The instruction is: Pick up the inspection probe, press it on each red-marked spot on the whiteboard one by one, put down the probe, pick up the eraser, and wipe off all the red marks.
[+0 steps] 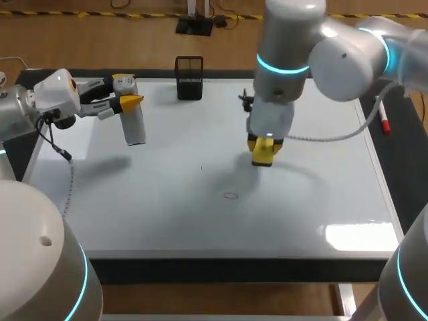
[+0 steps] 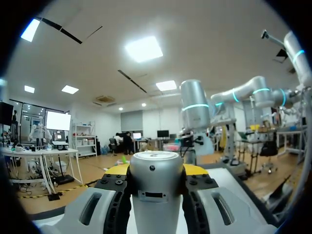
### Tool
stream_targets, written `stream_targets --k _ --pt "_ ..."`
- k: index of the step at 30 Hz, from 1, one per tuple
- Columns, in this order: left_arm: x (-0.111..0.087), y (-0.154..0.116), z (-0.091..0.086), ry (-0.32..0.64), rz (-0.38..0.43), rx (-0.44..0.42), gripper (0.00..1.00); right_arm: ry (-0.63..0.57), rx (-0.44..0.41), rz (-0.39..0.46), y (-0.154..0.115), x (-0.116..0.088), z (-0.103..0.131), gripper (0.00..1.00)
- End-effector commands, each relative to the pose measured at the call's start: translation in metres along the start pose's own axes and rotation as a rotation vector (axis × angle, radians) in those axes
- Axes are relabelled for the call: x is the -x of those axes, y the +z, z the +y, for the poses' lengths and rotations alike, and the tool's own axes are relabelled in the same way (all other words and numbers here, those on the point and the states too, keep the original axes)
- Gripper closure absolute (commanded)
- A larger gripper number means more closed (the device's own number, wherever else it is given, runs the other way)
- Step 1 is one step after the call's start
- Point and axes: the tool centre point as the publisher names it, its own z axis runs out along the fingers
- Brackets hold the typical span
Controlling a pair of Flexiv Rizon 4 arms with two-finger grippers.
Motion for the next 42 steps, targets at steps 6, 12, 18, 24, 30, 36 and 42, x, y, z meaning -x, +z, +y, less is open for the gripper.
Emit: stream_targets --k 6,12,18,24,30,36,42 --pt "0.0 0.0 -0.001 0.001 -0.002 0.0 1.0 -0.027 -0.061 0.026 0.008 0.034 0.04 1.0" --pt "0.0 0.0 -0.001 0.001 -0.002 0.0 1.0 -0.046 -0.05 0.044 0.018 0.048 0.061 1.0" --pt "0.0 0.0 -0.001 0.001 -0.002 0.0 1.0 -0.094 -0.032 0.02 0.025 0.061 0.083 1.0" --pt "0.0 0.0 -0.001 0.001 -0.002 0.0 1.0 -0.122 -0.014 0.01 0.032 0.075 0.097 1.0" --pt "0.0 0.0 -0.001 0.001 -0.002 0.0 1.0 -0.151 -0.021 0.01 0.039 0.089 0.108 1.0" --pt "0.0 0.0 -0.001 0.001 -0.002 0.0 1.0 -0.17 -0.014 0.005 0.047 0.1 0.112 1.0" --pt "0.0 0.0 -0.001 0.001 -0.002 0.0 1.0 -0.174 -0.003 0.002 0.056 0.103 0.109 1.0"
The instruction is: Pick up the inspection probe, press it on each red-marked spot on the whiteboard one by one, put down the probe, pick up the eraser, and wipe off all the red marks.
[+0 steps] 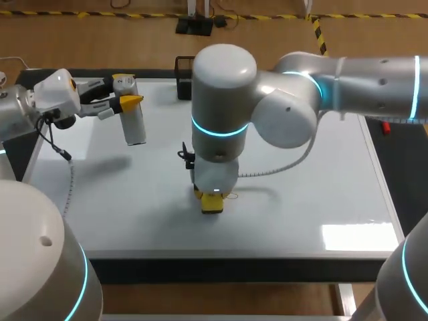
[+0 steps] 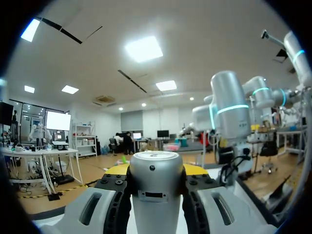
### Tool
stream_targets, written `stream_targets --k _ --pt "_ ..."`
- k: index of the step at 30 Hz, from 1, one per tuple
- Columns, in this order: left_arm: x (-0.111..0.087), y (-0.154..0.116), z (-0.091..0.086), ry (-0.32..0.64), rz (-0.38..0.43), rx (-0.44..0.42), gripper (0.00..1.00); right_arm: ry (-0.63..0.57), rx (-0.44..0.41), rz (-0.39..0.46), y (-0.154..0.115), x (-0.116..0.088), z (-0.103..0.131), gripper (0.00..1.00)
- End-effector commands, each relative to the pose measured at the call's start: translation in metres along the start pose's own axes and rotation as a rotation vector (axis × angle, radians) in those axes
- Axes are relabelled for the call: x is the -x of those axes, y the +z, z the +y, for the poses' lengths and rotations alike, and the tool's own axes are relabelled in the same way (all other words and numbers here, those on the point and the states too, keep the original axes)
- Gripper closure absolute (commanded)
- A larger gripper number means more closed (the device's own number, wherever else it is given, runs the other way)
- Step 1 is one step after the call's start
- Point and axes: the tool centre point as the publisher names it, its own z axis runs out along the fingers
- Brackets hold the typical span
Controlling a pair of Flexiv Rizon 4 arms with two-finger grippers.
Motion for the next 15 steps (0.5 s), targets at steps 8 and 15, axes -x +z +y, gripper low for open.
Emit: stream_targets --k 8,15 --pt "0.0 0.0 -0.001 0.001 -0.002 0.0 1.0 0.0 0.021 0.01 0.017 0.001 -0.005 1.0" --pt "0.0 0.0 -0.001 0.001 -0.002 0.0 1.0 0.01 0.022 0.008 0.018 -0.007 -0.006 1.0"
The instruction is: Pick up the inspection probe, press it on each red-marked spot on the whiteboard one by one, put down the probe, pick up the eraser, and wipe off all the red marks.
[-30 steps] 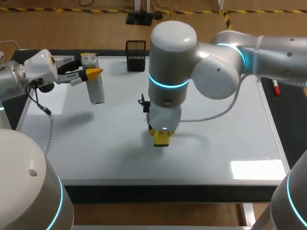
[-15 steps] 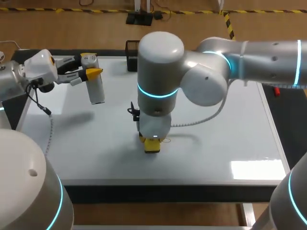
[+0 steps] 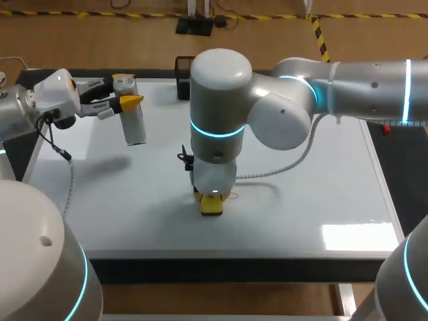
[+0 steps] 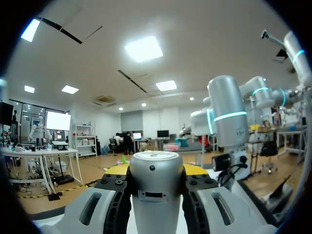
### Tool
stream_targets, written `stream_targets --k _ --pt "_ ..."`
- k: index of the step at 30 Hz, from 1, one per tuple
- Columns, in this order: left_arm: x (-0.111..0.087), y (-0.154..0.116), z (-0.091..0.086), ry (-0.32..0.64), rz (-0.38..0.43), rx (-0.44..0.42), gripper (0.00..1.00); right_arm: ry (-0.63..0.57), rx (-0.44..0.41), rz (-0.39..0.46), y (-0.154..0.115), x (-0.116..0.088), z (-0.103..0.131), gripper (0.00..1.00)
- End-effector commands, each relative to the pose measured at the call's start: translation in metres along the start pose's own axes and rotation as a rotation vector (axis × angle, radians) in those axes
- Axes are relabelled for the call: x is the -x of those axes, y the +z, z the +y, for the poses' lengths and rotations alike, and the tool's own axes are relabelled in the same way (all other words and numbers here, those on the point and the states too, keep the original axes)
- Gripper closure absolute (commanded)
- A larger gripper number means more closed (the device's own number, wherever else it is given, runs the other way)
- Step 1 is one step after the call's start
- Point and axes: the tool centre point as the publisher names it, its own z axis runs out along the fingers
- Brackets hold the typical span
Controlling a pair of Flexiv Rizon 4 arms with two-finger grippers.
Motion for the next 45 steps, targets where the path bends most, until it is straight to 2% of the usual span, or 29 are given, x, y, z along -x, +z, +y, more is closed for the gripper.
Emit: stream_targets --k 1,7,25,35,45 --pt "0.0 0.0 -0.001 0.001 -0.002 0.0 1.0 0.006 -0.006 -0.001 0.001 -0.008 -0.001 1.0" --pt "0.0 0.0 -0.001 0.001 -0.002 0.0 1.0 0.027 -0.01 0.007 0.002 -0.021 -0.001 1.0" --pt "0.0 0.0 -0.001 0.001 -0.002 0.0 1.0 0.113 -0.014 0.049 0.0 -0.079 -0.004 1.0" --pt "0.0 0.0 -0.001 0.001 -0.002 0.0 1.0 0.125 -0.022 0.053 -0.007 -0.086 -0.006 1.0" --pt "0.0 0.0 -0.001 0.001 -0.002 0.0 1.0 0.081 0.003 0.01 -0.036 -0.089 -0.013 1.0"
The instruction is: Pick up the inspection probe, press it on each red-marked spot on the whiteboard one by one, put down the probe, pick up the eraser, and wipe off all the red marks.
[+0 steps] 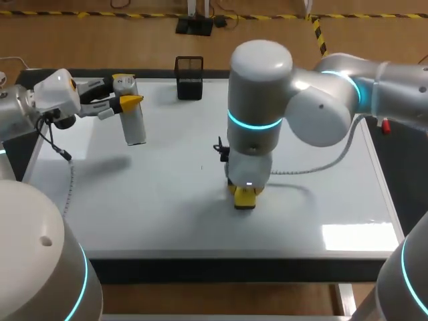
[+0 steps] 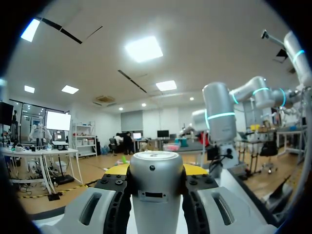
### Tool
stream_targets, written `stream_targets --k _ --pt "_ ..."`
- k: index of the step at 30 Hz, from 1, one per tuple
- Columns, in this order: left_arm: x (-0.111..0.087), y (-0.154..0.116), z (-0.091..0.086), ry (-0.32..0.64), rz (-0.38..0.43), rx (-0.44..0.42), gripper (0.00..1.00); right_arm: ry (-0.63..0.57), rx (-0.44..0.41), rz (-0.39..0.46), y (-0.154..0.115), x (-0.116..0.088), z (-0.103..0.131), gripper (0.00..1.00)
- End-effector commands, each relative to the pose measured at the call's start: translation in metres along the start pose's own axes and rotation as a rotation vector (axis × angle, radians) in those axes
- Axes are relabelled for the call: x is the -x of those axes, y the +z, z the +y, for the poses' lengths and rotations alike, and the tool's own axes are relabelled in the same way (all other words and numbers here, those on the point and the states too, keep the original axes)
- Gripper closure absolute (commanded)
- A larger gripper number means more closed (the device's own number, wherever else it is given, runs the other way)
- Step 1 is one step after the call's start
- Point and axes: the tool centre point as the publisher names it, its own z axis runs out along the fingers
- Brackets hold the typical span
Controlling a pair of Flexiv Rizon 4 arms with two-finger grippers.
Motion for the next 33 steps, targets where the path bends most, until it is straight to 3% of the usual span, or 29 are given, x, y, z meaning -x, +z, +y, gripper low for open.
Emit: stream_targets --k 1,10,33 --pt "0.0 0.0 -0.001 0.001 -0.002 0.0 1.0 -0.017 0.008 -0.016 -0.02 -0.012 -0.006 1.0" --pt "0.0 0.0 -0.001 0.001 -0.002 0.0 1.0 -0.057 -0.02 -0.039 -0.035 -0.024 -0.02 1.0" --pt "0.0 0.0 -0.001 0.001 -0.002 0.0 1.0 -0.065 -0.015 -0.044 -0.035 -0.023 -0.023 1.0"
